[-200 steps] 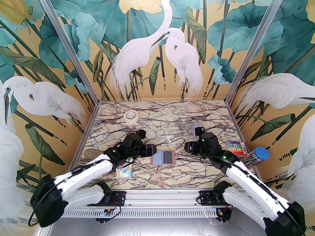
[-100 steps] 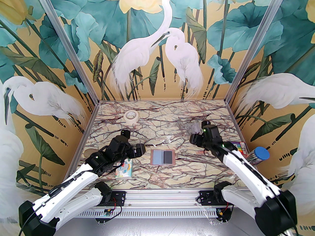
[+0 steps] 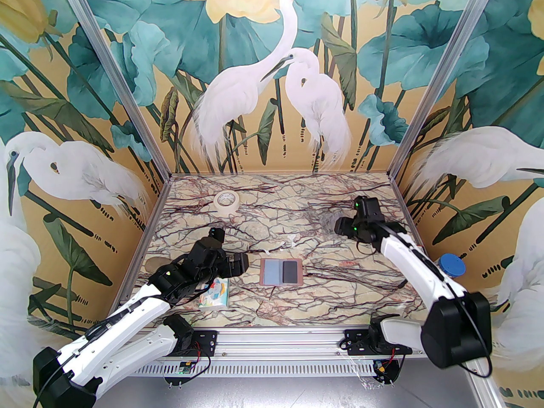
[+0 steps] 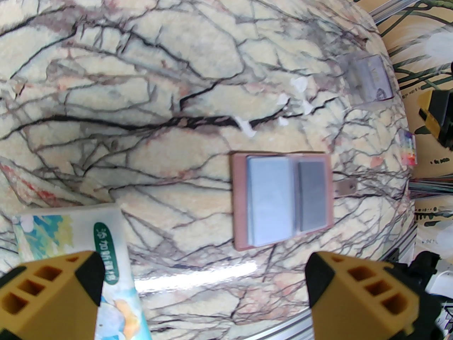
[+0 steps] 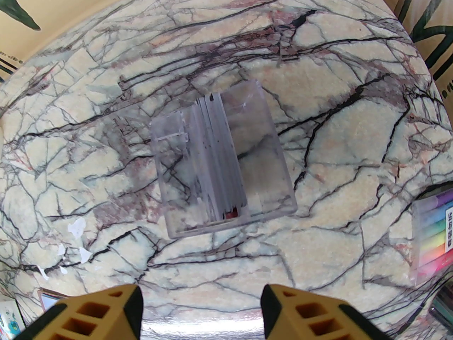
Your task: Put the credit cards into the card holder
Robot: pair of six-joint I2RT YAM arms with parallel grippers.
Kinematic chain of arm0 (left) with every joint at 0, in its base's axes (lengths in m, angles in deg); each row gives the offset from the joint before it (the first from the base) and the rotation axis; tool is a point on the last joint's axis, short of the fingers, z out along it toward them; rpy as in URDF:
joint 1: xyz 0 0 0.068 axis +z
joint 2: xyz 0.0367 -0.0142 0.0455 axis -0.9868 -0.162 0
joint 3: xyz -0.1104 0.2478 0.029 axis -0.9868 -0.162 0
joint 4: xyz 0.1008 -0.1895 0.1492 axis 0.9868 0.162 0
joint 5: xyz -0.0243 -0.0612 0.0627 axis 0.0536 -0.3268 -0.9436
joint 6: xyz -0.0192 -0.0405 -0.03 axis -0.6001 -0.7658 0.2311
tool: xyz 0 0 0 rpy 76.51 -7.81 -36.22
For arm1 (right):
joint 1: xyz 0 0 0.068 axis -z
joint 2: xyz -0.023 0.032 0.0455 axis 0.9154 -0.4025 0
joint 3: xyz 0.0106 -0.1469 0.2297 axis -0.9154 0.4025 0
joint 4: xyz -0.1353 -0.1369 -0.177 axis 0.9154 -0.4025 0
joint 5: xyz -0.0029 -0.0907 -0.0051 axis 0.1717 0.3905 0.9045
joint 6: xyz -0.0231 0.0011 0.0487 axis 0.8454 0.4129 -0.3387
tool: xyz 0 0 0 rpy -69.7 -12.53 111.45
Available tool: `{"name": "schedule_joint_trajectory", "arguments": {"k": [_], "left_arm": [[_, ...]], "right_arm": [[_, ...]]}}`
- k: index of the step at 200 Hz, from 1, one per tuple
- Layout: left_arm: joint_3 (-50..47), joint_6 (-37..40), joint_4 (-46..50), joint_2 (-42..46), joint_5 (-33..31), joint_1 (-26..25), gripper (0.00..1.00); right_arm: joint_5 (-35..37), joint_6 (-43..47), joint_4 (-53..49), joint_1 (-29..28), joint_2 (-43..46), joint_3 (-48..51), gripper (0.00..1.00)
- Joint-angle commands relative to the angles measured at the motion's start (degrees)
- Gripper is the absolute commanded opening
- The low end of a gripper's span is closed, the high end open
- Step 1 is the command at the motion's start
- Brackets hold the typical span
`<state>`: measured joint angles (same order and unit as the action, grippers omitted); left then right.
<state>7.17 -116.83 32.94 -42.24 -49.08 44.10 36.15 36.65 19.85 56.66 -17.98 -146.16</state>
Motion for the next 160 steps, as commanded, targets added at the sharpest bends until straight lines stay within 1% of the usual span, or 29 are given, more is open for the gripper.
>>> {"name": "schedule_joint_trajectory", "arguments": {"k": [1, 23, 62, 94, 134, 160], "left_arm": [[-2.6, 1.3, -3.6, -0.2, -0.8, 0.4, 0.99], [-4.7, 2.6, -6.1, -0.2, -1.0, 0.5, 0.99], [-8.3, 4.1, -12.7, -0.7, 2.0, 0.4, 0.97], [-8.9, 4.9, -13.7, 0.6, 2.2, 0.4, 0.97], [-9.0, 5.0, -13.5, 0.2, 1.8, 0.4, 0.97], [-8.8, 4.9, -13.4, -0.4, 1.6, 0.5, 0.97]], "right_arm": [[1.3, 3.3, -5.4, 0.2, -5.0, -4.8, 0.62], [1.7, 4.0, -5.4, 0.3, -9.1, -7.5, 0.63], [5.8, 6.0, -8.0, 0.7, -17.4, -14.1, 0.63], [5.4, 7.3, -8.7, 0.9, -21.6, -18.5, 0.62], [9.0, 9.7, -10.4, 1.2, -25.5, -22.8, 0.61], [7.4, 11.4, -9.7, 1.5, -26.4, -23.1, 0.60]]}}
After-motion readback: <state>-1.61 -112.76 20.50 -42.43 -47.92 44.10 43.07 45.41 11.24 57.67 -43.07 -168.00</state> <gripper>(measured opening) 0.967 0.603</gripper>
